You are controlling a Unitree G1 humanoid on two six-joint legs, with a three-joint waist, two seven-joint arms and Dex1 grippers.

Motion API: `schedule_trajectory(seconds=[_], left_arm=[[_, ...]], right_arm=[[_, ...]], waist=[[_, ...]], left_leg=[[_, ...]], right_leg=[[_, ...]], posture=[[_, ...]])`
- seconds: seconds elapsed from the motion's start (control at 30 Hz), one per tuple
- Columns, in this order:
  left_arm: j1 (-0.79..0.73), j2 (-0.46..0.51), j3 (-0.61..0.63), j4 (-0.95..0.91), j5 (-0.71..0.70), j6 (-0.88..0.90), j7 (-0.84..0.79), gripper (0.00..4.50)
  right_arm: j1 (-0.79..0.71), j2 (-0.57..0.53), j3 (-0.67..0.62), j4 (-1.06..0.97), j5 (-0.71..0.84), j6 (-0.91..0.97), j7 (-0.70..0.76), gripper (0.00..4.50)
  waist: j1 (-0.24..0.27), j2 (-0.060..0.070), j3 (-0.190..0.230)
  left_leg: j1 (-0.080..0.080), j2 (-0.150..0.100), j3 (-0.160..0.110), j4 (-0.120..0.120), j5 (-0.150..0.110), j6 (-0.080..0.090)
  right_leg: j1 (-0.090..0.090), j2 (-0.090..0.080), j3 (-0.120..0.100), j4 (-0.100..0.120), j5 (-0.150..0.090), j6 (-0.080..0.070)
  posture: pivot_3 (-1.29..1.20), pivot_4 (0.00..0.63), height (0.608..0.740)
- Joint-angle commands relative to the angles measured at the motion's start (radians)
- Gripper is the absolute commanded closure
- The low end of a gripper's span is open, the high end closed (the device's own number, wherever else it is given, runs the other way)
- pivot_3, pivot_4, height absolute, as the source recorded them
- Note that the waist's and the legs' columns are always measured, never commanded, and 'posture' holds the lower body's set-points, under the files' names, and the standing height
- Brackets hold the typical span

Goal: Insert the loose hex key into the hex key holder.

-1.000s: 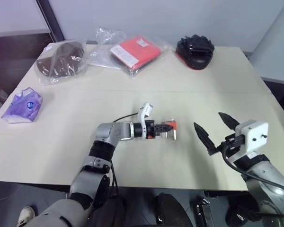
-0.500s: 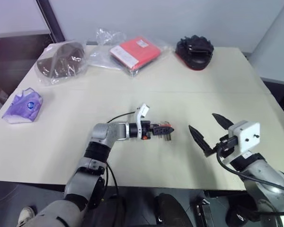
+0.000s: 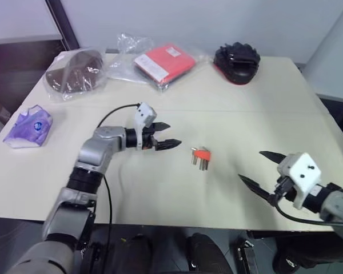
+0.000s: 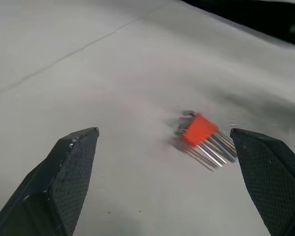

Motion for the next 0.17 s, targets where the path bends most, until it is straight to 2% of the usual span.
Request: schedule_trajectory(seconds=[0.03,0.17], left_arm=[[0.027,0.078,0.007,-0.134,-0.042,-0.008,-0.104,0.02],[0.047,0.135,0.027,-0.194,-0.076,0.032,-0.134,0.02]], right_arm=[[-0.008,-0.056,-0.087,-0.007,0.03,0.012,0.075,0.0],[-0.022,-0.077,-0.103,0.007,0.031,0.015,0.111,0.0]], waist=[[-0.002,0.0,0.0],[0.001,0.0,0.0]], left_leg=[[0.0,0.0,0.0,0.0,0.0,0.0],[0.0,0.0,0.0,0.0,0.0,0.0]], right_leg=[[0.0,0.0,0.0,0.0,0.0,0.0],[0.0,0.0,0.0,0.0,0.0,0.0]], posture=[[0.0,0.15,0.74],[0.0,0.15,0.74]])
